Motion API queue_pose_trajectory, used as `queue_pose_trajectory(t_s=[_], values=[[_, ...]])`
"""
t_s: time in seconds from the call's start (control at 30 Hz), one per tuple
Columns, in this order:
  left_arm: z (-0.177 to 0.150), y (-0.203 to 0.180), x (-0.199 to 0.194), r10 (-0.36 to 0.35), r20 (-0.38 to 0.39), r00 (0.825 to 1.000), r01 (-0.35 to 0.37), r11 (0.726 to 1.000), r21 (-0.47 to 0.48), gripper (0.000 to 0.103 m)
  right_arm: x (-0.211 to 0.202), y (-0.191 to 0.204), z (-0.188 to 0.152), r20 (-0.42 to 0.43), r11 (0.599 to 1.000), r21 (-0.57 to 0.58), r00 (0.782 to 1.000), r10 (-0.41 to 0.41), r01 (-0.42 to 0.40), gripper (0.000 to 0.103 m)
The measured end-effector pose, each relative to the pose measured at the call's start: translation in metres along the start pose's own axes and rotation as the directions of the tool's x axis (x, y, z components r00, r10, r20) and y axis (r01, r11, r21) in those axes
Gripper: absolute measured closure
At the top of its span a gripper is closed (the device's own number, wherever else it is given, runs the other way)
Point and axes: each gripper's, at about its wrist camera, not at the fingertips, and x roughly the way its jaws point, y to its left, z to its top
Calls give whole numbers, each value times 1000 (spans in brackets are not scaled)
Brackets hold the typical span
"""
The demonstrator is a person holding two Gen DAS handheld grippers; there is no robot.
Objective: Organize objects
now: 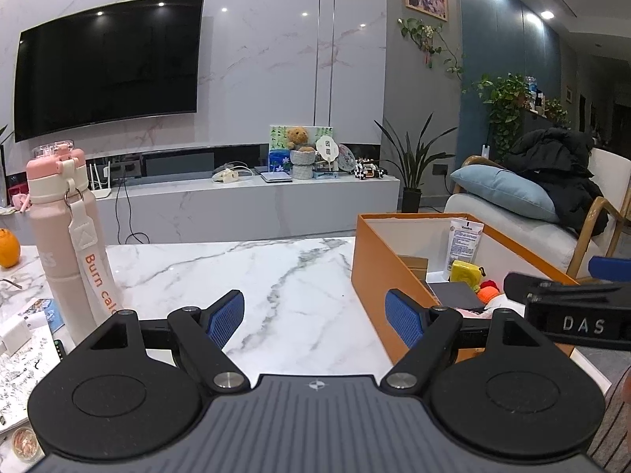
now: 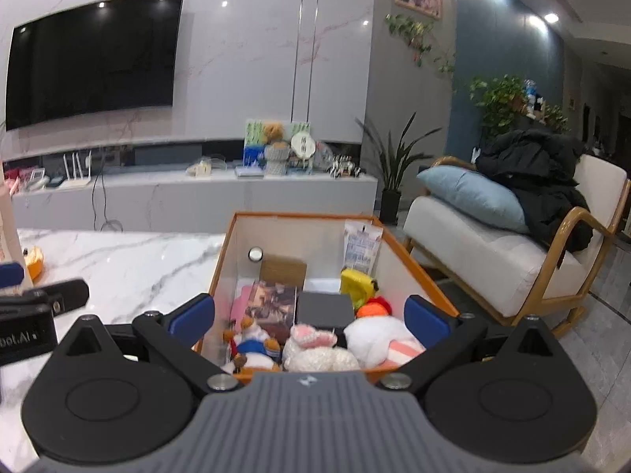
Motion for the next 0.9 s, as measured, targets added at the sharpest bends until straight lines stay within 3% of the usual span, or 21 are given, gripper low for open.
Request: queue_pose_trajectory(t_s=[0.63,0.9], values=[[-4,-5,-2,-9,-5,1000,9,1000,17,10,2,14,-5,-12,994,-107,1000,-13,11,1],[-4,-6,-4,-17,-1,1000,17,999,34,10,2,11,-4,-13,996,-87,999,-32,31,1]])
